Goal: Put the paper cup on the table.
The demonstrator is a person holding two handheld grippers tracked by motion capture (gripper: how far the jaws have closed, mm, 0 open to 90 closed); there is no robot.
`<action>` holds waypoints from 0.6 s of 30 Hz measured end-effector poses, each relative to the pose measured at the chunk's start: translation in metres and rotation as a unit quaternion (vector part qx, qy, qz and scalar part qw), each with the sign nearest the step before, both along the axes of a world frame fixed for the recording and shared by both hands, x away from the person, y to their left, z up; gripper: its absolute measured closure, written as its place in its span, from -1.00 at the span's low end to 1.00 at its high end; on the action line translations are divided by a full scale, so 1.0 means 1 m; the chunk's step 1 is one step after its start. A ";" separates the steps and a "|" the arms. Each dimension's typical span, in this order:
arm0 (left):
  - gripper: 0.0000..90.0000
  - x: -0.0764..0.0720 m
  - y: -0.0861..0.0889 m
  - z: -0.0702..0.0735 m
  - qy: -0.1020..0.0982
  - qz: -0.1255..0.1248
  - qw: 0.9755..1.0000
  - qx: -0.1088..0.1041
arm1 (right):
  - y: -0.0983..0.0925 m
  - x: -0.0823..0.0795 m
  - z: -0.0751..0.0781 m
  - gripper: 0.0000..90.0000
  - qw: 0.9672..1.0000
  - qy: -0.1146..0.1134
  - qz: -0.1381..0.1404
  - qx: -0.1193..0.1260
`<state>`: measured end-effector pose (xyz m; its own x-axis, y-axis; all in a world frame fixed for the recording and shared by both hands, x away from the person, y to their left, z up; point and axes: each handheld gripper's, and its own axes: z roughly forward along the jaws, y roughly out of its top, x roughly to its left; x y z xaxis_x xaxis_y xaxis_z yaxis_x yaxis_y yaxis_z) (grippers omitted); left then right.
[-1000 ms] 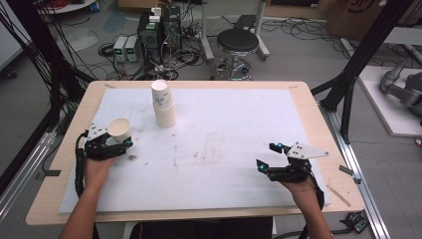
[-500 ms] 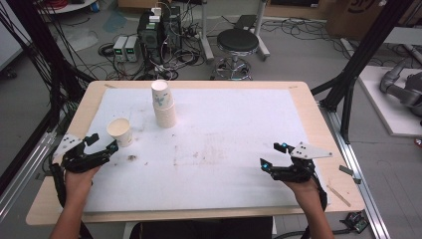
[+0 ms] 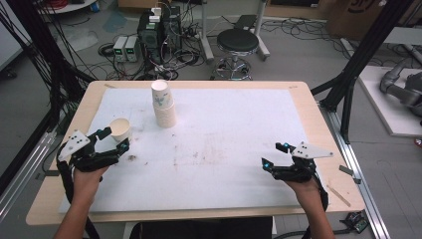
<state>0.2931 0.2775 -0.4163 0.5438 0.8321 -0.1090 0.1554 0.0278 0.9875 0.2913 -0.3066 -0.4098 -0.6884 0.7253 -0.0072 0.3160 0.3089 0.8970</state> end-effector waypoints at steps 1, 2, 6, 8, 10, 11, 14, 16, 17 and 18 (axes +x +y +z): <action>-0.61 0.000 -0.003 0.001 -0.002 -0.005 1.000 -0.002 | 0.000 0.000 0.000 -0.54 1.000 0.002 -0.001 0.000; -0.61 0.001 -0.006 0.002 -0.004 -0.012 1.000 -0.005 | 0.000 0.000 0.000 -0.54 1.000 0.003 -0.002 -0.001; -0.64 0.003 -0.026 0.001 -0.006 -0.058 0.998 -0.021 | -0.001 0.000 -0.001 -0.54 1.000 0.003 -0.003 -0.004; -0.64 0.004 -0.030 0.000 -0.006 -0.065 0.998 -0.018 | -0.001 0.001 -0.002 -0.54 1.000 0.002 -0.003 -0.005; -0.64 0.005 -0.039 -0.001 -0.002 -0.081 0.997 -0.019 | -0.002 0.001 -0.002 -0.54 1.000 0.003 -0.005 -0.004; -0.64 0.005 -0.046 -0.002 -0.003 -0.091 0.996 -0.015 | -0.003 0.001 -0.002 -0.54 1.000 0.002 -0.004 -0.004; -0.64 0.006 -0.052 -0.002 -0.002 -0.102 0.995 -0.016 | -0.005 0.001 -0.003 -0.54 1.000 0.002 -0.005 -0.004; -0.64 0.005 -0.056 -0.002 -0.003 -0.105 0.994 -0.012 | -0.006 0.000 -0.002 -0.54 1.000 0.002 -0.006 -0.005; -0.64 0.005 -0.057 -0.002 -0.003 -0.108 0.994 -0.013 | -0.006 0.000 -0.002 -0.54 1.000 0.002 -0.006 -0.004; -0.64 0.004 -0.058 -0.003 -0.004 -0.108 0.994 -0.012 | -0.007 -0.001 0.000 -0.54 1.000 -0.002 -0.007 -0.004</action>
